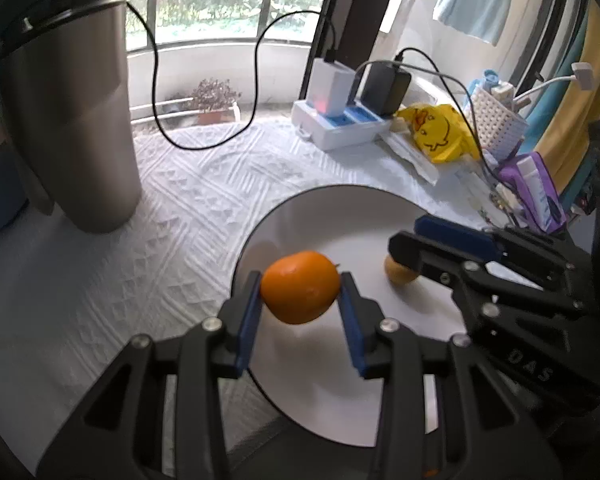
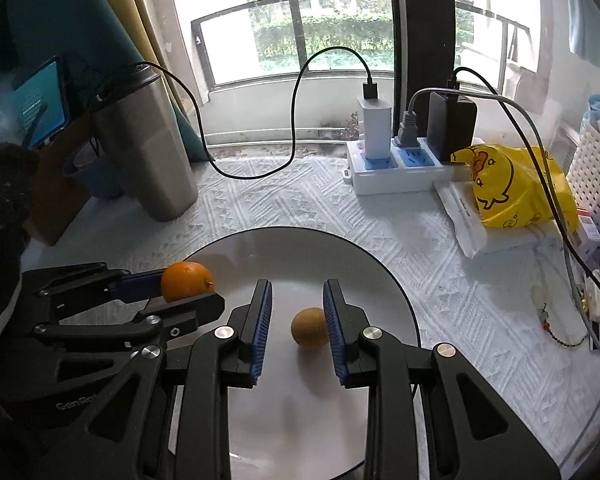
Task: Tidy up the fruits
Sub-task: 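Carry the orange and brown fruit onto the white plate and open both grippers, then move both open grippers back over the fruit mat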
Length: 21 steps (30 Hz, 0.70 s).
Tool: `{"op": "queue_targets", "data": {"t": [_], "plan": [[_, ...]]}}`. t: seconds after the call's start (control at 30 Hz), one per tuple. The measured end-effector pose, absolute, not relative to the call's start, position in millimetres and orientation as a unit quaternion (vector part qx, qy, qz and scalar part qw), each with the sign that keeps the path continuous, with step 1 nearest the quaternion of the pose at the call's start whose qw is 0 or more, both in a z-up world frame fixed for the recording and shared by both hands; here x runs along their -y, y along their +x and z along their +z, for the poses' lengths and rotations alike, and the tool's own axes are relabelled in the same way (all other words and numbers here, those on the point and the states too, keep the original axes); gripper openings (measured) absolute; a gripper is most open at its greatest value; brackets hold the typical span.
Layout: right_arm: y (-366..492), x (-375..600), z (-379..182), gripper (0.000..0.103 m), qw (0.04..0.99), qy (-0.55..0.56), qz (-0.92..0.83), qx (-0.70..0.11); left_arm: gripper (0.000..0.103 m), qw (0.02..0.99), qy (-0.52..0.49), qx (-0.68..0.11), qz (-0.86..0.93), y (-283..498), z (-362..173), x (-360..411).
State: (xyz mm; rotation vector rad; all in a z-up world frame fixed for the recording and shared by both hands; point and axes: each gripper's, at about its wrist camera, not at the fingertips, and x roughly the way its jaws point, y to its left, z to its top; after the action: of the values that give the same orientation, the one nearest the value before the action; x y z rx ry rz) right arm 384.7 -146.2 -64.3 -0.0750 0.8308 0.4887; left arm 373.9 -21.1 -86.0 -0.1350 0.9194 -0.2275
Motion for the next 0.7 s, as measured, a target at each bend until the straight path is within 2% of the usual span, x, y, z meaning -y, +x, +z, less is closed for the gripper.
{"op": "queue_targets", "data": {"t": [0.1, 0.17, 0.7], "plan": [[380.3, 146.5, -60.8, 0.029, 0.887, -0.037, 0.234, -0.395, 0.039, 0.888, -0.065, -0.441, -0.112, 372.9, -84.0, 21.4], [377.4, 147.8, -58.3, 0.029, 0.889, -0.037, 0.232, -0.393, 0.044, 0.889, -0.072, -0.439, -0.111, 371.6, -81.4, 19.9], [335.2, 167.7, -29.1, 0.029, 0.903, -0.035, 0.22, -0.367, 0.045, 0.909, -0.071, -0.397, -0.104, 325.7, -38.5, 18.0]]}}
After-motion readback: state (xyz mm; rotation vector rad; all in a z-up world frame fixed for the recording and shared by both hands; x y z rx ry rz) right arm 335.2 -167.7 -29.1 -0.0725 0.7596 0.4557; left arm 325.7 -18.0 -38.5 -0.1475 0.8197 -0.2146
